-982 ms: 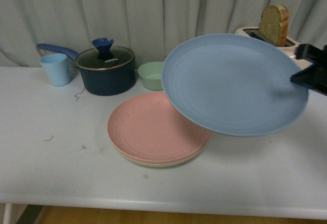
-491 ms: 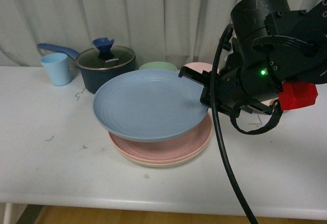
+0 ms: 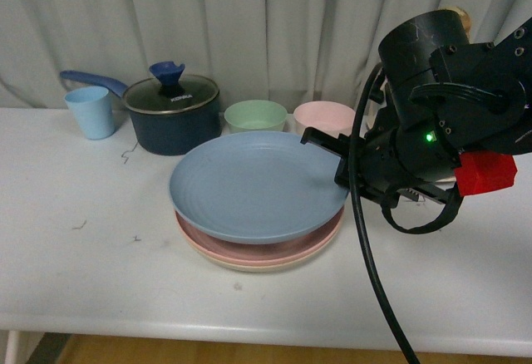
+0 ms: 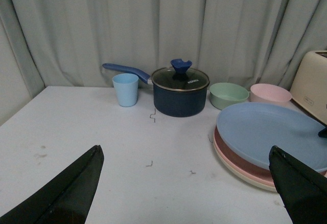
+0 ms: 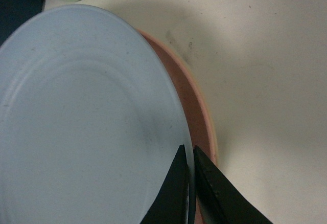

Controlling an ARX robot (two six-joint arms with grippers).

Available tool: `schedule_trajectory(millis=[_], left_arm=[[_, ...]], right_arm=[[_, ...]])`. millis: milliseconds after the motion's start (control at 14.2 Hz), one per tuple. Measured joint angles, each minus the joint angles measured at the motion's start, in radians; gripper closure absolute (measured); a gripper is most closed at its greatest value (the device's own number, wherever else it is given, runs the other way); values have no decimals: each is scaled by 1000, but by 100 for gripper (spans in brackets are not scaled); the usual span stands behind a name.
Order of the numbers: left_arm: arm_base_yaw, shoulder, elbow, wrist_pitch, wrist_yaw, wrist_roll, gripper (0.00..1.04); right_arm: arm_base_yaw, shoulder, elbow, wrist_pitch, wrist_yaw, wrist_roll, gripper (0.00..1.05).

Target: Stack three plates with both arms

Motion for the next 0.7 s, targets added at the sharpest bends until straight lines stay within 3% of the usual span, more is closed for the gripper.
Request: schedule_trajectory(millis=[421,702], left_arm=[[0,0,0,0,0,0,7],[0,0,0,0,0,0,7]], right_arm=[[0,0,10,-21,-5,5,82],[0,-3,9,-36,-14,2,60]])
